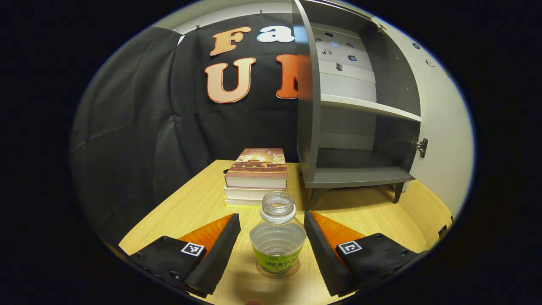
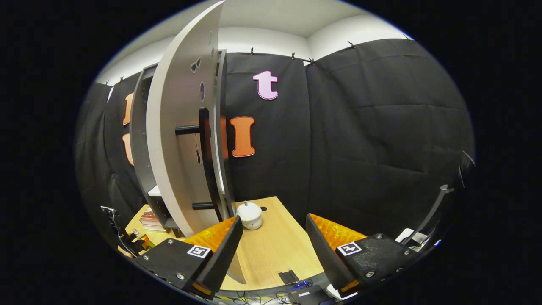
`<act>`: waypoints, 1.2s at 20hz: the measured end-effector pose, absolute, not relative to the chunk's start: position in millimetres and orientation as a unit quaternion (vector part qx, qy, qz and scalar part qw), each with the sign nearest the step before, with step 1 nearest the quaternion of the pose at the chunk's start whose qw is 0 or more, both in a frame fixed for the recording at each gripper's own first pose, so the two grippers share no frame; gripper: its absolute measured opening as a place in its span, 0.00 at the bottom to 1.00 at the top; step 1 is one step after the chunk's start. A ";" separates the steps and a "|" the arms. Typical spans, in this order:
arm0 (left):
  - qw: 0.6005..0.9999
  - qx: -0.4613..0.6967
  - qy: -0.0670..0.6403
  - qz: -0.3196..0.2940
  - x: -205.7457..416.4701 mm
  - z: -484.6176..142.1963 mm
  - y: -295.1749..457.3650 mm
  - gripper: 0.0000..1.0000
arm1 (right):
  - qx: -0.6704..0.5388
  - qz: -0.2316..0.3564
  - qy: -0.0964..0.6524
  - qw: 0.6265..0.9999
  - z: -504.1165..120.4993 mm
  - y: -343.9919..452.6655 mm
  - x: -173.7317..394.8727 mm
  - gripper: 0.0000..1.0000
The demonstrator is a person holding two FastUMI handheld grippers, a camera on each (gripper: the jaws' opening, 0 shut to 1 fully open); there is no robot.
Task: Open the cabinet door with the right hand, grasp the bottle in the cabinet with the left hand and place it on the coaster, then close the cabinet door with the right hand.
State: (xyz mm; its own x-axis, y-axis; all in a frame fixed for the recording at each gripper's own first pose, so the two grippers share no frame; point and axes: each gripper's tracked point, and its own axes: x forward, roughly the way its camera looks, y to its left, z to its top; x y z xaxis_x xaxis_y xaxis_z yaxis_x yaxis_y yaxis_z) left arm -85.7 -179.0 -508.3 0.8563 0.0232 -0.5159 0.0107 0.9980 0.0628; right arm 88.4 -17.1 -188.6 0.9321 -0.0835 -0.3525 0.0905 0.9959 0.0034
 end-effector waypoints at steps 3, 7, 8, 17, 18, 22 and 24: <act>0.965 0.036 0.261 0.000 -86.1 -496.9 -179.8 0.98 | 0.014 -0.038 0.179 0.983 -189.5 -14.0 90.0 0.98; 0.968 0.041 0.249 -0.006 -87.6 -475.0 -182.2 0.99 | 0.020 -0.032 0.180 0.983 -189.5 -11.2 91.0 0.98; 0.969 0.040 0.245 -0.008 -87.0 -468.3 -183.3 0.99 | 0.022 -0.030 0.180 0.983 -190.3 -9.8 92.0 0.98; 0.983 0.041 0.181 -0.010 -89.5 -358.0 -186.1 0.98 | 0.022 -0.020 0.180 0.983 -192.8 -6.9 95.5 0.98; 0.984 0.041 0.174 -0.008 -87.3 -343.9 -184.1 0.98 | 0.024 -0.020 0.179 0.983 -192.4 -6.2 96.3 0.93; 0.988 0.056 0.147 -0.005 -82.2 -286.6 -175.8 0.99 | 0.020 -0.022 0.173 0.984 -188.7 -7.9 101.2 0.93; 0.990 0.047 0.132 -0.004 -80.8 -254.0 -173.4 0.99 | 0.030 -0.022 0.167 0.985 -185.6 -7.3 104.1 0.93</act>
State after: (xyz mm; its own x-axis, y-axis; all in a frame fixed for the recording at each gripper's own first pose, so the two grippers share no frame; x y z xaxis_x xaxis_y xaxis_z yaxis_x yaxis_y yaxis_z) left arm -80.8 -173.4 -254.0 0.9650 0.0049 -0.2623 0.0201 0.9955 0.0926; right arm 104.1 -7.3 -185.6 0.9433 -0.0329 -0.3303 0.0533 0.9972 0.0527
